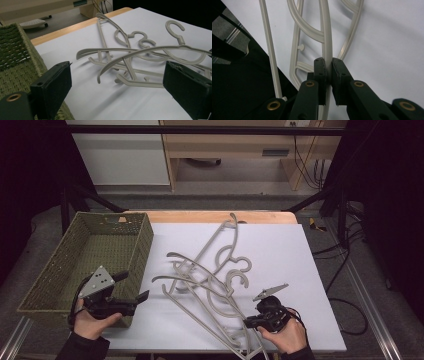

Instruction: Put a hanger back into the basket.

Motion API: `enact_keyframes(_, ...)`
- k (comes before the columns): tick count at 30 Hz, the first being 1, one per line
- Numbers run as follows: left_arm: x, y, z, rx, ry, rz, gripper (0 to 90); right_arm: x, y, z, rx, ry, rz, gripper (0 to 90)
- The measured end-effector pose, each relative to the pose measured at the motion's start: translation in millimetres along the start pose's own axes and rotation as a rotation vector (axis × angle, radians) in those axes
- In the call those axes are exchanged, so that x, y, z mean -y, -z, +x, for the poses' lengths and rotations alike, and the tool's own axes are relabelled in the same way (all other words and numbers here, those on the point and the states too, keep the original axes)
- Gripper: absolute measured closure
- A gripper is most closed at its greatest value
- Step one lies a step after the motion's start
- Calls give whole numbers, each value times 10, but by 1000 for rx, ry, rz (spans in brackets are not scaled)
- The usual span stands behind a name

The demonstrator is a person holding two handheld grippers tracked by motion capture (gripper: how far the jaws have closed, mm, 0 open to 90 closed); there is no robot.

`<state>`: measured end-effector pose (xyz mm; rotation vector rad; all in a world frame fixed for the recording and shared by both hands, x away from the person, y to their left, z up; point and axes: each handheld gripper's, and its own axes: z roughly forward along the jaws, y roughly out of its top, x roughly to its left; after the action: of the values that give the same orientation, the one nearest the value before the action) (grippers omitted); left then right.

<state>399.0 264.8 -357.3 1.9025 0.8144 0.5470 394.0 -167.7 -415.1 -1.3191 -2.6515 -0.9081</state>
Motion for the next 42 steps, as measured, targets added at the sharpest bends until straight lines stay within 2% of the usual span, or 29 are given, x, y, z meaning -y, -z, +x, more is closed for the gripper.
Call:
enact_keyframes(4, -47, -32, -67, 27, -28, 15, 83, -73, 66, 15, 0, 49, -10, 828)
enact_keyframes(6, -88, -53, -110, 41, -47, 24, 85, -120, 102, 17, 2, 93, -13, 828)
enact_keyframes(9, -168, -112, -191, 83, -88, 49, 88, -205, 153, 35, 1, 146, -16, 828)
enact_keyframes(12, -240, -185, -288, 105, -141, 72, 102, -286, 185, 49, -6, 199, -18, 828)
enact_keyframes(14, -272, -241, -341, 121, -165, 86, 107, -327, 201, 61, -13, 215, -21, 828)
enact_keyframes(20, -372, -415, -411, 116, -241, 143, 149, -462, 249, 82, -26, 282, -15, 828)
enact_keyframes(22, -423, -465, -418, 116, -279, 186, 189, -495, 242, 88, -37, 307, -12, 828)
enact_keyframes(25, -477, -556, -452, 138, -337, 240, 263, -514, 235, 105, -40, 324, 5, 828)
enact_keyframes(29, -485, -678, -502, 133, -441, 324, 315, -518, 230, 125, -43, 337, 21, 828)
enact_keyframes(30, -479, -708, -523, 133, -462, 340, 338, -521, 236, 120, -39, 353, 29, 827)
enact_keyframes(33, -468, -787, -594, 139, -528, 363, 417, -517, 237, 130, -52, 363, 36, 828)
enact_keyframes(38, -449, -855, -677, 156, -583, 384, 535, -512, 221, 151, -53, 376, 54, 827)
enact_keyframes(42, -426, -889, -725, 143, -652, 434, 641, -510, 219, 158, -69, 380, 59, 827)
